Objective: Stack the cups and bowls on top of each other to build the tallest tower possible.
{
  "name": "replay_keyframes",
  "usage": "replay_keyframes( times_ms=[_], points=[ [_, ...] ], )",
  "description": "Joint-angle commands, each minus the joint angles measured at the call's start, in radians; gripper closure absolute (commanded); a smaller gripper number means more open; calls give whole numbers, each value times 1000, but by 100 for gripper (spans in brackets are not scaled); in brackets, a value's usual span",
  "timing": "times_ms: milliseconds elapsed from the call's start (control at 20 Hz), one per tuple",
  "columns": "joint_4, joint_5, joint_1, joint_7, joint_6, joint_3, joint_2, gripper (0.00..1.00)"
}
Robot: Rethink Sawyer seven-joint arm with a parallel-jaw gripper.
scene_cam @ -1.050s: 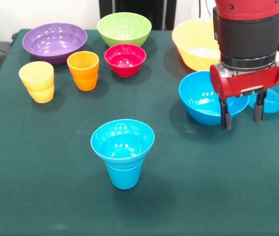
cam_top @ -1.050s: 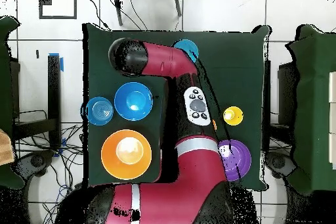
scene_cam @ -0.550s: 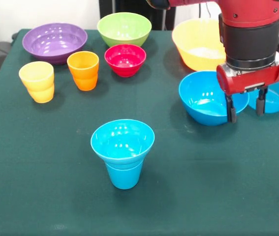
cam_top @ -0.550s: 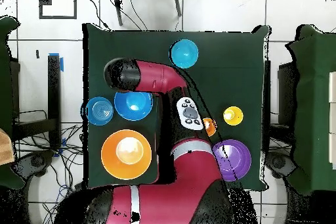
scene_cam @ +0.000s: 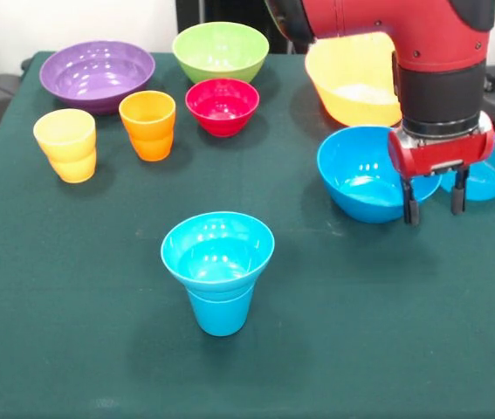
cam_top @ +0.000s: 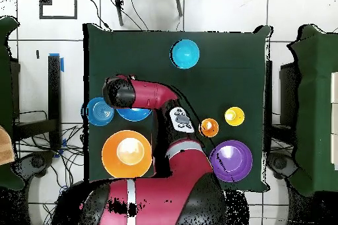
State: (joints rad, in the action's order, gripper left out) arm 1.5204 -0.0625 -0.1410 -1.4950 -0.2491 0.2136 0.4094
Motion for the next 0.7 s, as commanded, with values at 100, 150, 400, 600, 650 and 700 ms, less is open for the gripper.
replay_keyframes(
  times_ms=[100, 150, 400, 600, 650, 700],
  points=[
    [40, 49, 47, -174, 159, 36, -117, 0],
    [32, 51, 50, -171, 170, 31, -127, 0],
    [26, 61, 45, -140, 164, 5, -151, 0],
    [65, 102, -6, -71, 107, 2, -141, 0],
    [72, 117, -19, -52, 93, 0, -138, 0],
    [76, 139, -33, -30, 87, 2, -140, 0]
  ],
)
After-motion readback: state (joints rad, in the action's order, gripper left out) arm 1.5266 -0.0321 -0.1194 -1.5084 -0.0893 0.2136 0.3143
